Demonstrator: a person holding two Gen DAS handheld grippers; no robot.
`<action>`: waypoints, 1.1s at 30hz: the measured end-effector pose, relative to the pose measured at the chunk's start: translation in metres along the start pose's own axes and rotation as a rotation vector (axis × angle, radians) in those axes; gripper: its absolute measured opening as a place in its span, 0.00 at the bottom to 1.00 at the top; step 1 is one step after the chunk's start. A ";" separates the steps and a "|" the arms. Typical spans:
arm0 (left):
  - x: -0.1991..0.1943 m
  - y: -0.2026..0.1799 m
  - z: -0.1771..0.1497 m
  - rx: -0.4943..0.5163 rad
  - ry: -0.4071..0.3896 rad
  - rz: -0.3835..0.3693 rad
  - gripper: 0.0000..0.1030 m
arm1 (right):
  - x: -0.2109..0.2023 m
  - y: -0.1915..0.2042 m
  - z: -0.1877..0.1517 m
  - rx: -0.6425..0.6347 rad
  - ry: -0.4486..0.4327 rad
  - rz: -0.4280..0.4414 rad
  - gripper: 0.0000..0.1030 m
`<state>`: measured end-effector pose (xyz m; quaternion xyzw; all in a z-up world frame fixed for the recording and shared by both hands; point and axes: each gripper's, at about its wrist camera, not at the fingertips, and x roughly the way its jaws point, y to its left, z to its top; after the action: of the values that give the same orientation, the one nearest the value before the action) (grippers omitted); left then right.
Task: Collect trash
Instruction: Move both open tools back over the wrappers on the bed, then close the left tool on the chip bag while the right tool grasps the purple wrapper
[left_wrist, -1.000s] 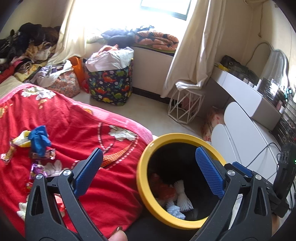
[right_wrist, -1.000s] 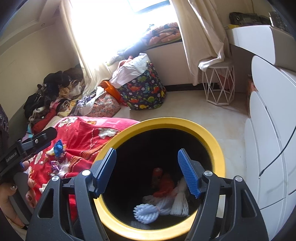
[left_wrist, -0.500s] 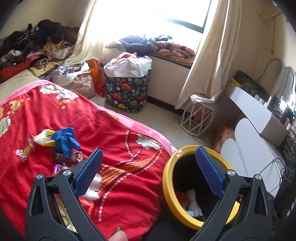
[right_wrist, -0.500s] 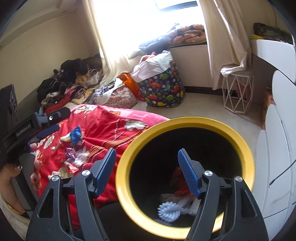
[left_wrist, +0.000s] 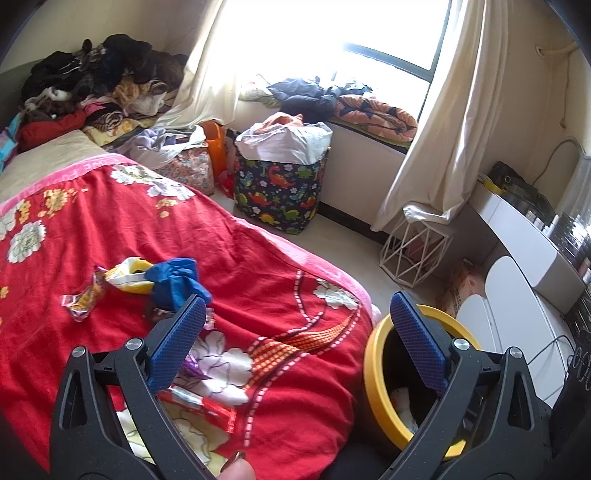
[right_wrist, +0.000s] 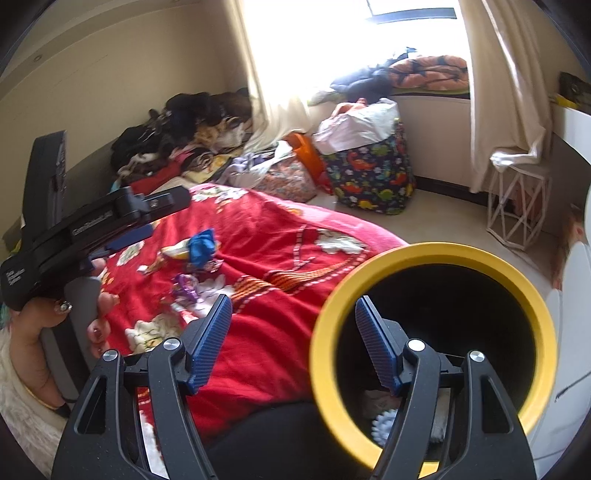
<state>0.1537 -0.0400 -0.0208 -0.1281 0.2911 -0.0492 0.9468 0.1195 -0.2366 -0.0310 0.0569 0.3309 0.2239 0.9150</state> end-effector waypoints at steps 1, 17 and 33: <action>-0.001 0.003 0.000 -0.004 -0.001 0.004 0.89 | 0.002 0.004 0.001 -0.008 0.004 0.009 0.65; -0.014 0.068 0.009 -0.068 -0.027 0.133 0.89 | 0.053 0.060 0.015 -0.131 0.069 0.115 0.65; -0.013 0.144 -0.002 -0.203 0.015 0.250 0.89 | 0.109 0.107 0.018 -0.206 0.164 0.191 0.59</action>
<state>0.1446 0.1005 -0.0547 -0.1854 0.3153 0.0979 0.9255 0.1657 -0.0916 -0.0533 -0.0243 0.3727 0.3467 0.8604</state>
